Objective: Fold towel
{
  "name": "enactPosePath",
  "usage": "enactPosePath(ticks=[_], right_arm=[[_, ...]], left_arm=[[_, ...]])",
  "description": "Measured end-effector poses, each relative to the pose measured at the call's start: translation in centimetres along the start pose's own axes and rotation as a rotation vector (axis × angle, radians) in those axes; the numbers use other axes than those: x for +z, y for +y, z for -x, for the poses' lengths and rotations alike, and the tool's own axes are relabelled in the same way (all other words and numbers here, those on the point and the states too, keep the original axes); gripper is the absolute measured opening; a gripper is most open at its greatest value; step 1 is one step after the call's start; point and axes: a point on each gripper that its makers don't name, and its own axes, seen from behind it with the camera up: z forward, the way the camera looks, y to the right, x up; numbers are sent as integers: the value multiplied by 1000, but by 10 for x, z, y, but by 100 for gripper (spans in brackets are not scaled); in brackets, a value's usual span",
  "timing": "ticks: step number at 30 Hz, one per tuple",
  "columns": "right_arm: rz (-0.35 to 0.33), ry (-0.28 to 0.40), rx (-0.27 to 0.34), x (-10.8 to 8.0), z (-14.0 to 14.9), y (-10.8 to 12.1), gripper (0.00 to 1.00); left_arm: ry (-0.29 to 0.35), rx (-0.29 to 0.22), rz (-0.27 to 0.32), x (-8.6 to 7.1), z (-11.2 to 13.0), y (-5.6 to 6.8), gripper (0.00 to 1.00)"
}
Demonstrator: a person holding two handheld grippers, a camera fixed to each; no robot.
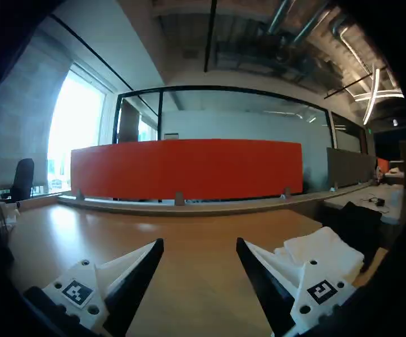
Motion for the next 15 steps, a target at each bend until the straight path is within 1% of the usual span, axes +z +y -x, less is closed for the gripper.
enactPosePath(ticks=[6, 15], right_arm=[[-4, 2, -16, -2, 1, -1, 100], [-8, 2, -15, -1, 2, -1, 100]], left_arm=[[0, 0, 0, 0, 0, 0, 93], [0, 0, 0, 0, 0, 1, 93]])
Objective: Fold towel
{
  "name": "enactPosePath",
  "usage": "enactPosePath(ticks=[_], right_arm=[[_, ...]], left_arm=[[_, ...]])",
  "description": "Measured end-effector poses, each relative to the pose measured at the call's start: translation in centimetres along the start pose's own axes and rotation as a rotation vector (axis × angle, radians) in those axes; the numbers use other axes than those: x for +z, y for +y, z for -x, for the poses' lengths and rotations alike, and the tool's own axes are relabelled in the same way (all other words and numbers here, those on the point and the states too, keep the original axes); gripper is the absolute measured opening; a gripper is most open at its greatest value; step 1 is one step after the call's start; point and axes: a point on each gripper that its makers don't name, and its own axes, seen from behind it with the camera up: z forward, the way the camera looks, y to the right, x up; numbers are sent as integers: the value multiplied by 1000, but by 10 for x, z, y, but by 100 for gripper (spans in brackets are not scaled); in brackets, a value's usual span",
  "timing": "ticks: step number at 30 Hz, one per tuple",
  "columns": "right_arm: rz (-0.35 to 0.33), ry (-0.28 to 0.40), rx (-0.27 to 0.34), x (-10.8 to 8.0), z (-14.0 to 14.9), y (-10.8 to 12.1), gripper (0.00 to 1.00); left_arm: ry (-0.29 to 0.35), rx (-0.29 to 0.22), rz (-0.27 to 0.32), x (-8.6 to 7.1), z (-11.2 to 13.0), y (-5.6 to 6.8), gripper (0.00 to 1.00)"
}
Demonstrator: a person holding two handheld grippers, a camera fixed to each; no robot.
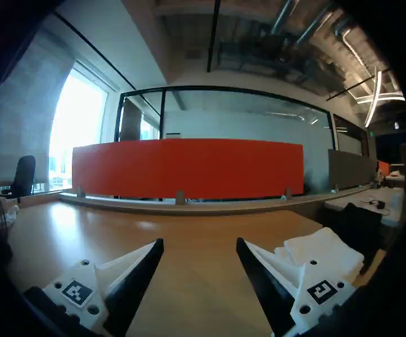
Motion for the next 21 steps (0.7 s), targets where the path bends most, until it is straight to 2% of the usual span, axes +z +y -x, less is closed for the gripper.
enactPosePath(ticks=[21], right_arm=[[0, -1, 1, 0, 1, 1, 100]], left_arm=[[0, 0, 0, -1, 0, -1, 93]])
